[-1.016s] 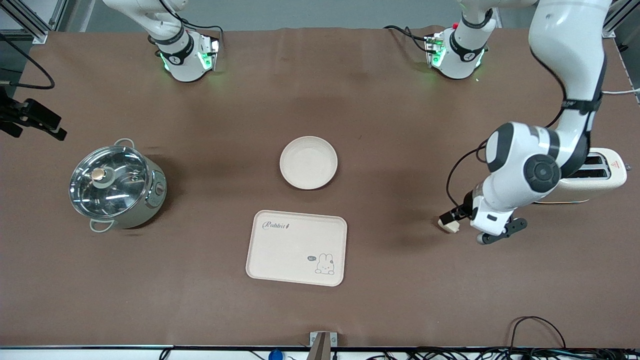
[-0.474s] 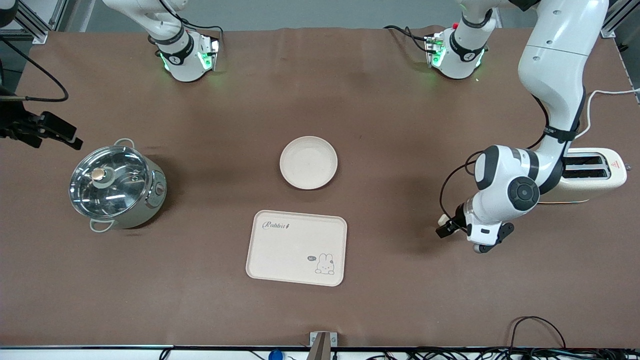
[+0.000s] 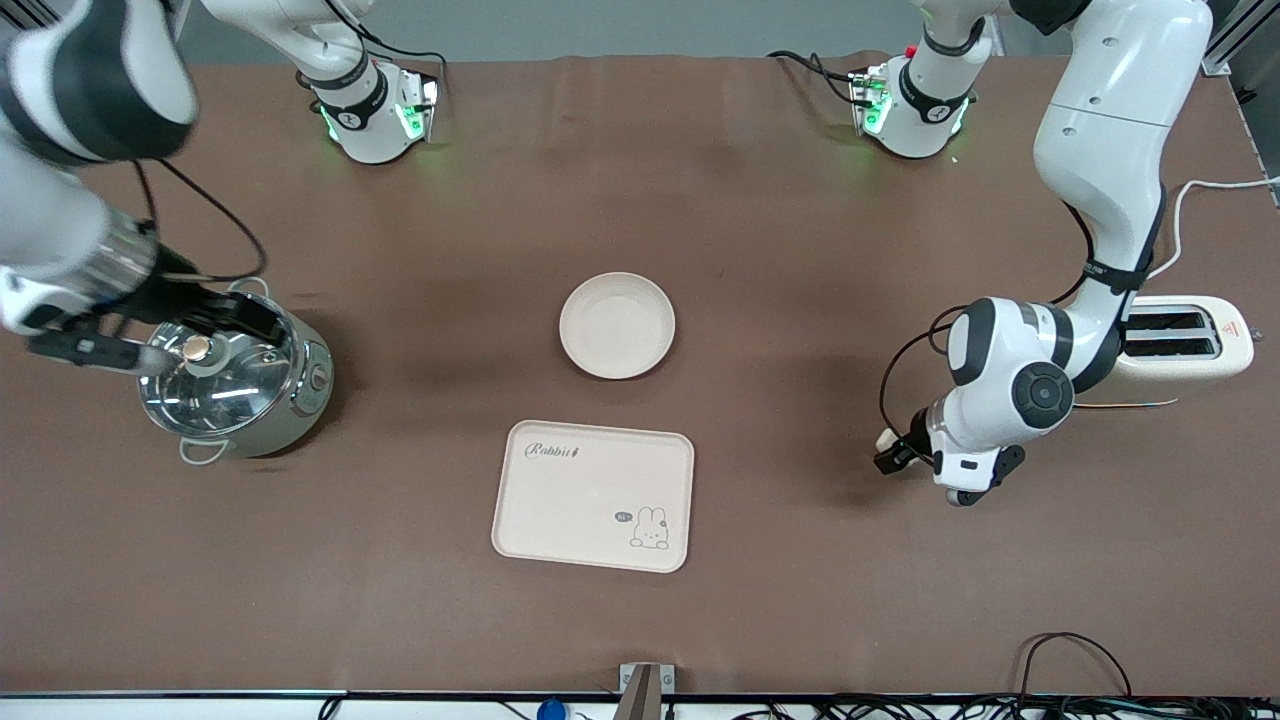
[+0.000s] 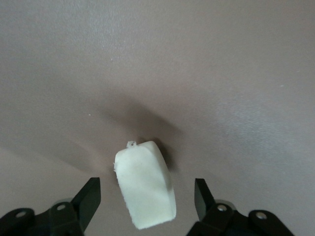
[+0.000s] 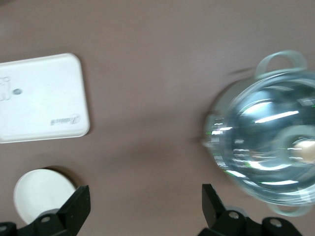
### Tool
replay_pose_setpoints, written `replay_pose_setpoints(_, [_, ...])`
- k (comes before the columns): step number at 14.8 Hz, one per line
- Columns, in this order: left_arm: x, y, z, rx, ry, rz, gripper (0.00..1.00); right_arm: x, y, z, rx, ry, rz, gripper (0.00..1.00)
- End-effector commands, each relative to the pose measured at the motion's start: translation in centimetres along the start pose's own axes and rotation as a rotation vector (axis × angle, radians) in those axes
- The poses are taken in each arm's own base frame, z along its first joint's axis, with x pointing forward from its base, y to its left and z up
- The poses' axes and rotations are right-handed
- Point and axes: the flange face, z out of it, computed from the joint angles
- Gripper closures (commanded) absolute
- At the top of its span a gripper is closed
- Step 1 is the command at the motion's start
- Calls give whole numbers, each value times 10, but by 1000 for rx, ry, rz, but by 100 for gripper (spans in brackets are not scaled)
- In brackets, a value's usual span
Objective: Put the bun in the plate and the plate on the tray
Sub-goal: 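Carry the bun toward the plate while the right gripper reaches the plate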
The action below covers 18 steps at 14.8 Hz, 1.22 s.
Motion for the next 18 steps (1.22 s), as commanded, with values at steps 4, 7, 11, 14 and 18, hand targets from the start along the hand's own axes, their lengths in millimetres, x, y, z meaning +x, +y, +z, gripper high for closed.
replay_pose_setpoints(4, [3,5,7,-1,4,1,61,-34,-43,130,80,-53,13,0])
replay_pose_setpoints(7, [0,12,3,-6,8,-5,69,-56,-72,183,55,-63,-40,0])
replay_pose_setpoints(11, [-30,43,-17,-23,-2,-66,68,-113,-86,232,83,65,-61,0])
replay_pose_setpoints(14, [-95,98,-38,-41,-22,-108,68,-136,-108,242,118,91,-36,0])
replay_pose_setpoints(18, [-192,161,-41,-61,-39,-99,68,-159,-128,254,108,63,-66,0])
